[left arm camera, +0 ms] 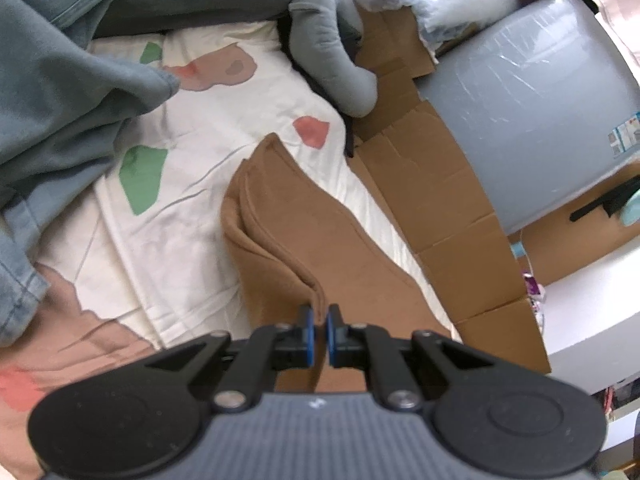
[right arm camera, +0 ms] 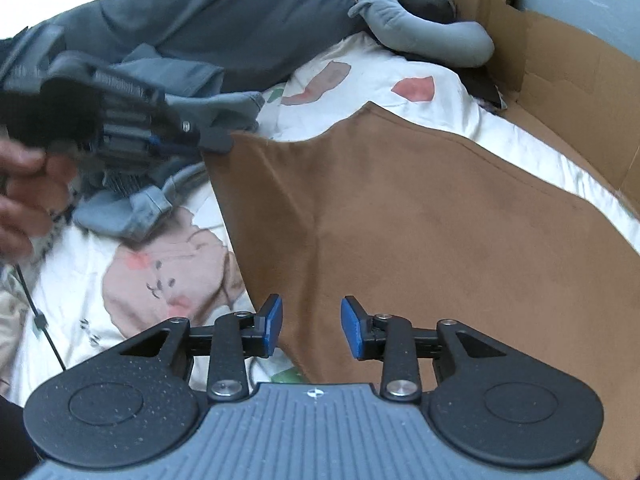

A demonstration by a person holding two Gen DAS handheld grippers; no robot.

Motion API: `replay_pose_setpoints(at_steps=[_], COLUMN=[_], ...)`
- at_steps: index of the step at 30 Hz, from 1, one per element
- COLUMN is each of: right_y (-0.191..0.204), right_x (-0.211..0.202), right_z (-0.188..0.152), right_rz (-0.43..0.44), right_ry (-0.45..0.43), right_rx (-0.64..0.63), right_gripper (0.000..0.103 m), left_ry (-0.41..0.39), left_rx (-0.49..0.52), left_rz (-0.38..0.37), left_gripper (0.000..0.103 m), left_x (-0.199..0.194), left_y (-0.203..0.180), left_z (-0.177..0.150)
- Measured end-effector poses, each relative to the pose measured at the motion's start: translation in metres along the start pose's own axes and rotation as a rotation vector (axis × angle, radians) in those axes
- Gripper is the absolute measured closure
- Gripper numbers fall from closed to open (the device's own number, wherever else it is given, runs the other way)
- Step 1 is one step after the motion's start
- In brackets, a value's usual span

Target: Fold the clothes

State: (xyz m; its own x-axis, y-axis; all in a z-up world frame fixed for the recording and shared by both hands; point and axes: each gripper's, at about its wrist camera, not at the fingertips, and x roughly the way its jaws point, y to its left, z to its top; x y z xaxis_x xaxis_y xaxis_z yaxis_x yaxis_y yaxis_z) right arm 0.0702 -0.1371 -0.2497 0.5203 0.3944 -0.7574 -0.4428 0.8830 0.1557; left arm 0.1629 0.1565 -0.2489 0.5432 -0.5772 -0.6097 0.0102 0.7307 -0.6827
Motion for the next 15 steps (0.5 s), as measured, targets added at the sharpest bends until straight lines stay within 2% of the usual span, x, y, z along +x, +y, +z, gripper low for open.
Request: replay_pose_setpoints(at_steps=[4,6,12,15], right_y=[-0.021,-0.031,-0.048,-0.047], right_x=[0.012,0.02,0.043,0.045], right_z=[-0.011,-0.019,-0.044,-0.049], right_rz=[-0.076,-0.107,-0.108,-0.103], right_ry=[0.054,0.087,0.219,0.228], right_rx=[0.067,0.093,0.172,0.214], right_gripper=[0.066,0.077,0.093,0.097], left_ry=[-0.02,-0.033,-0.055,-0.053], left_rx=[-0.008,-0.01,-0.055,-0.053], left_rz=[-0.02,-0.023,-0.033,-0.031], left_gripper=[0.097,0.097,0.097,0.097], left_x=[-0.006,-0.009,-0.014,-0.014], left_y=[-0.001,0.0,0.01,0.012], left_z=[0.004,0.005,0.005,0.004])
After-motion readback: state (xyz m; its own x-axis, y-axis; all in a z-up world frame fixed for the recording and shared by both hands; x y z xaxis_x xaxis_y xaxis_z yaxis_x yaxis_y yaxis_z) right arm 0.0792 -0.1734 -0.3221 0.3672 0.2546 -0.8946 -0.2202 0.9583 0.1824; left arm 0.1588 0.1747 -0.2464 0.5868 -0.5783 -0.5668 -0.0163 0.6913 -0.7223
